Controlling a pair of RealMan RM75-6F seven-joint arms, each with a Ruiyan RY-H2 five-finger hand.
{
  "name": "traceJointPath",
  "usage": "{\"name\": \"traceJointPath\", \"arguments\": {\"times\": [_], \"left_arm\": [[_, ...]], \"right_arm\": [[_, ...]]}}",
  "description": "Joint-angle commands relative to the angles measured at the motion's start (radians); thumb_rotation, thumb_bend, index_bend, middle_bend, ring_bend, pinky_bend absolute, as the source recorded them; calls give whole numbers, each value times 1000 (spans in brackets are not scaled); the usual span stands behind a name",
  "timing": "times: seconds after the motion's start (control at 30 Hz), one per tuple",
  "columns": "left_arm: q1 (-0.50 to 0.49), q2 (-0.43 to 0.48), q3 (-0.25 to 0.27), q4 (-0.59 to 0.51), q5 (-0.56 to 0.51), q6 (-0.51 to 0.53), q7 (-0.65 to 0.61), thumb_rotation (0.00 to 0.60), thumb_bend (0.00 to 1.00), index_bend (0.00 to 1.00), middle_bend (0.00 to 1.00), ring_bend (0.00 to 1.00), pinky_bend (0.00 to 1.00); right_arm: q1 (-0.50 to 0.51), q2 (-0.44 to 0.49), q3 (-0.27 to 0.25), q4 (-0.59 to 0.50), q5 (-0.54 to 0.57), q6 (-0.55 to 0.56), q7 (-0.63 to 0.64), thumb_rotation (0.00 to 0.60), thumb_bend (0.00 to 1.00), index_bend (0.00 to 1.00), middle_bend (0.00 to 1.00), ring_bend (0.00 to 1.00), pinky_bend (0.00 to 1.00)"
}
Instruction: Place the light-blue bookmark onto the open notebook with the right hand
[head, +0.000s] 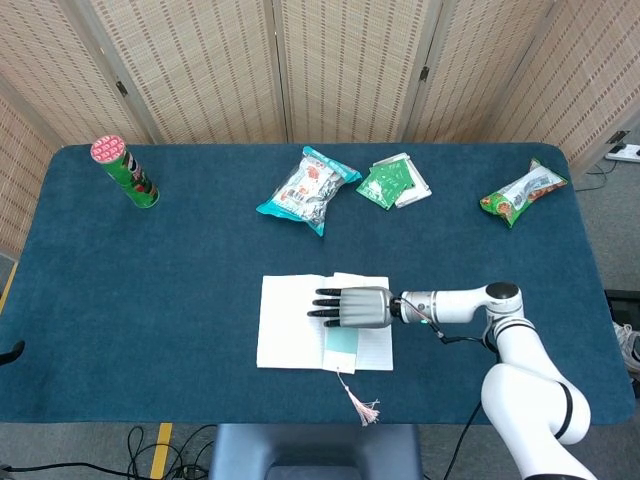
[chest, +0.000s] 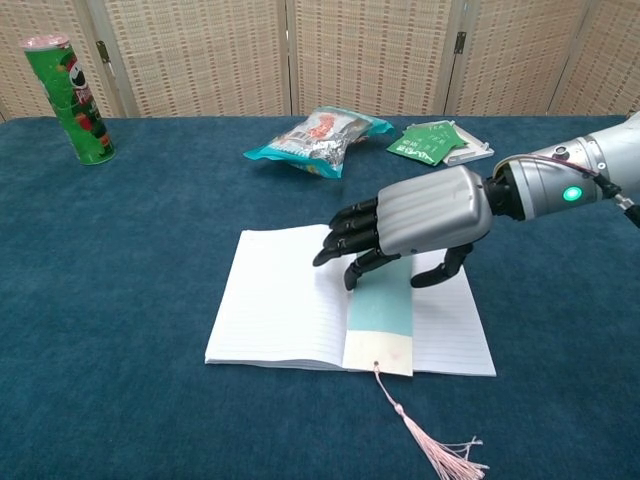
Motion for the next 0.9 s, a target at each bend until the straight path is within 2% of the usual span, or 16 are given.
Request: {"name": "traceJointPath", "arguments": {"times": [0.03, 0.13, 0.27, 0.6, 0.77, 0.83, 0.9], "left_arm": [[-1, 0, 0, 3, -4, -4, 0, 600, 220, 92, 0, 0, 255], [-1, 0, 0, 5, -5, -7, -3, 600, 220, 92, 0, 0, 255], [0, 0, -1, 5, -5, -4, -6, 600, 220, 92, 0, 0, 255], [0, 1, 3, 4, -1, -3, -9, 600, 220, 92, 0, 0, 255], [4, 6, 7, -5, 11, 2, -17, 600, 220, 92, 0, 0, 255], [6, 8, 8, -12, 18, 7, -20, 600, 220, 92, 0, 0, 255], [8, 11, 12, -20, 28, 12, -22, 600, 220, 92, 0, 0, 255]], "right_arm": [[3, -7, -2, 6, 7, -5, 2, 600, 326, 197, 0, 0, 0], [4, -13, -5, 13, 12, -12, 0, 600, 302, 91, 0, 0, 0], [7, -17, -7, 17, 20, -14, 0, 600, 286, 9, 0, 0, 0], [-7, 12, 7, 11, 56, 26, -10, 600, 286, 5, 0, 0, 0], [-48, 91, 44, -55, 113, 80, 82, 600, 291, 5, 0, 0, 0], [-66, 142, 60, -112, 139, 100, 125, 600, 328, 5, 0, 0, 0], [-81, 196, 68, -173, 156, 109, 142, 600, 424, 5, 0, 0, 0]]}}
